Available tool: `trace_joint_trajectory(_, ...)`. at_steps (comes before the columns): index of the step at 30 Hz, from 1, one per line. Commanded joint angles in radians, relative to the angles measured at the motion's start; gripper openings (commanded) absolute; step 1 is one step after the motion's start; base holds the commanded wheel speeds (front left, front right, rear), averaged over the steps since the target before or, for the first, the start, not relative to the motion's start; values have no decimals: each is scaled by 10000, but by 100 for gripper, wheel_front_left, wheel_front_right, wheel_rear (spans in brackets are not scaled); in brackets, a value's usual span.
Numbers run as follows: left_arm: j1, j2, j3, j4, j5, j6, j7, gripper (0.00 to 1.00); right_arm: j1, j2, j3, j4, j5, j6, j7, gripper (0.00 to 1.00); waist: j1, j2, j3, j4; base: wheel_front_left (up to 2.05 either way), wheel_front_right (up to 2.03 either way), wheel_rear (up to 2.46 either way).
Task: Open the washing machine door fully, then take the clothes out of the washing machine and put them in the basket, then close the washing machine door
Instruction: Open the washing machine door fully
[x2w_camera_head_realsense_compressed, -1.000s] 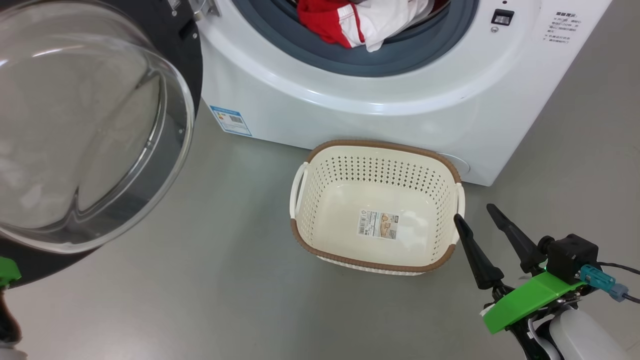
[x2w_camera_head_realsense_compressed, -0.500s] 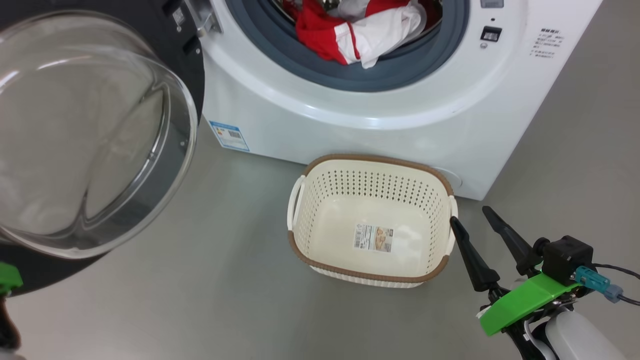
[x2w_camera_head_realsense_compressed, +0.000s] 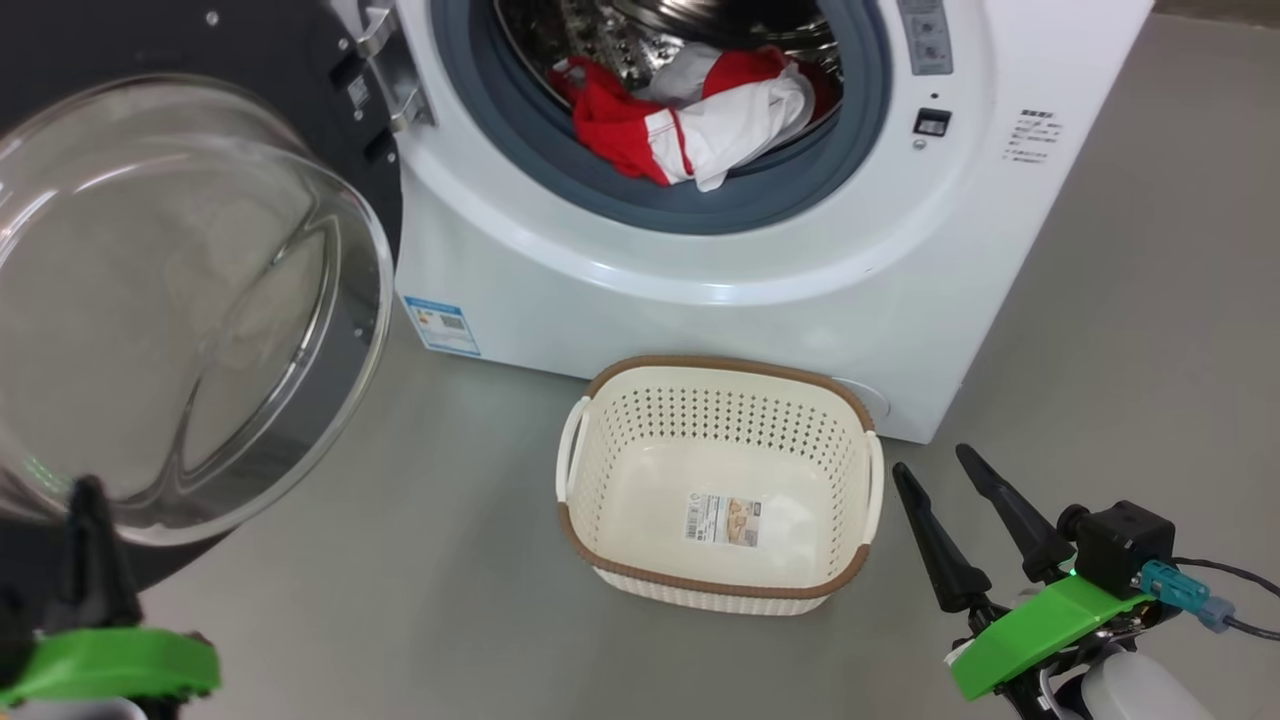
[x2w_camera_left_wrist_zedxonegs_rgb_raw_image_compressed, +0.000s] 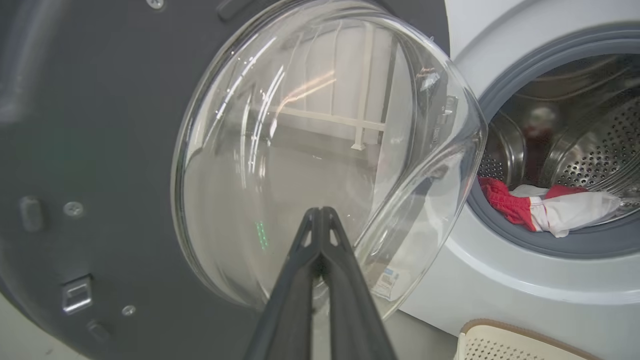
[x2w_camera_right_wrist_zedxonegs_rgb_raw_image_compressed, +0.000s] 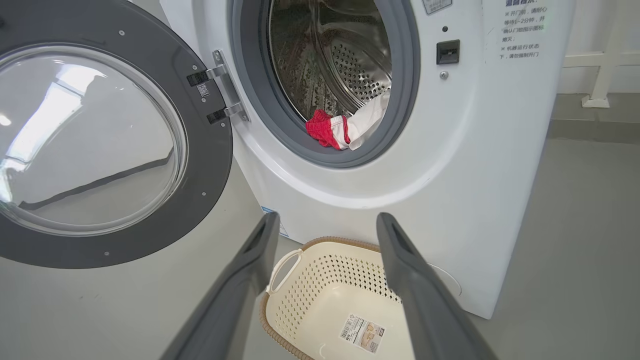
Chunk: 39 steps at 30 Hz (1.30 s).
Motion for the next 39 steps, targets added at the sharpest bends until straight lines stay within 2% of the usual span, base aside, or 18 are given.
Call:
trace_joint_trajectory(1, 229, 247, -19, -557, -181, -53, -49, 2, 99, -3, 93, -243, 41, 65, -63, 100, 0, 0, -140, -159, 0, 0, 0)
trace_joint_trajectory(4, 695, 198, -602, -1046, -369, -54, -49, 16, 203, 30, -44, -274, 31, 65, -63, 100, 0, 0, -236, -335, 0, 0, 0)
trace_joint_trajectory(5, 695, 198, -602, -1046, -369, -54, -49, 16, 203, 30, -44, -274, 31, 65, -63, 100, 0, 0, -236, -335, 0, 0, 0)
trace_joint_trajectory(8, 1057, 209, -1187, -1442, -602, -54, -49, 31, 285, 46, -176, -301, 27, 65, -63, 100, 0, 0, -302, -561, 0, 0, 0)
trace_joint_trajectory(10, 1300, 339, -1574, -1645, -761, -54, -49, 48, 331, 51, -258, -320, 10, 65, -63, 100, 0, 0, -342, -744, 0, 0, 0)
trace_joint_trajectory(11, 1401, 387, -1708, -1723, -858, -54, -49, 66, 345, 54, -294, -332, 1, 65, -63, 100, 0, 0, -346, -845, 0, 0, 0)
trace_joint_trajectory(13, 1564, 499, -1943, -1862, -1006, -55, -49, 95, 366, 54, -352, -353, -11, 65, -63, 100, 0, 0, -349, -1051, 0, 0, 0)
trace_joint_trajectory(14, 1635, 548, -2022, -1895, -1052, -55, -49, 100, 370, 55, -381, -368, -17, 65, -63, 100, 0, 0, -342, -1161, 0, 0, 0)
trace_joint_trajectory(29, 2011, 667, -2662, -2388, -1245, -55, -49, 100, 407, 63, -739, -500, -49, 65, -63, 100, 0, 0, -216, -2814, 0, 0, 0)
trace_joint_trajectory(39, 2211, 655, -2991, -2655, -1208, -55, -49, 100, 419, 60, -997, -570, -74, 65, -63, 100, 0, 0, -183, -3590, 0, 0, 0)
